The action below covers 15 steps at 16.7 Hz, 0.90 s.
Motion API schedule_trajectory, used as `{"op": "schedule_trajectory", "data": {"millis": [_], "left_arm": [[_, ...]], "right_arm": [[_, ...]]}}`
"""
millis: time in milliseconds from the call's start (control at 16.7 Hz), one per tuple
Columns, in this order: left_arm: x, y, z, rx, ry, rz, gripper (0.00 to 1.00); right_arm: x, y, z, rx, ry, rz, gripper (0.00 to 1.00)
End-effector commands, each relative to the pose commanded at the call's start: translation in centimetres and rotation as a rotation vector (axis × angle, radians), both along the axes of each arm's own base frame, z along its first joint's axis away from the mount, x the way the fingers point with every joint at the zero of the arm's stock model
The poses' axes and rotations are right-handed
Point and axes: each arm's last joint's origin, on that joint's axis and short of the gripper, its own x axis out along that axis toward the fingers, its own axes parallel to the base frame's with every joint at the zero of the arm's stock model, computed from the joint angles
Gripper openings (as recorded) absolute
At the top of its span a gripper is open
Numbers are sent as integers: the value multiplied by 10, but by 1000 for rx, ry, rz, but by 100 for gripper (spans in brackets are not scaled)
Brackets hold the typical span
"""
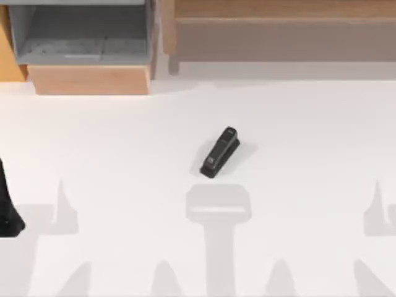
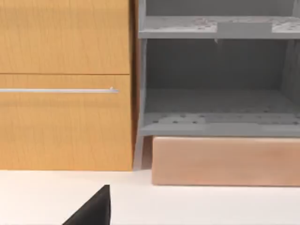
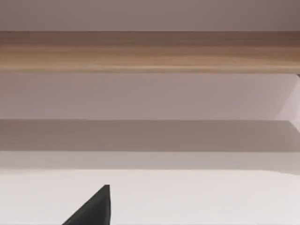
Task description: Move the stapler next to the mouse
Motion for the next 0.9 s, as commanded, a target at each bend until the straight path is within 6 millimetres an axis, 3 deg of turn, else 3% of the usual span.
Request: {"op": "schedule_trajectory", "data": {"millis": [420, 660, 900], "left_arm": [[0, 0, 0, 0, 0, 0, 100], [0, 0, 0, 0, 0, 0, 100], [0, 0, 0, 0, 0, 0, 100]], "right_arm": [[2, 3, 14, 55, 80, 33, 100], [12, 10, 41, 152, 259, 68, 100], [39, 23, 69, 252, 532, 74, 100]]}}
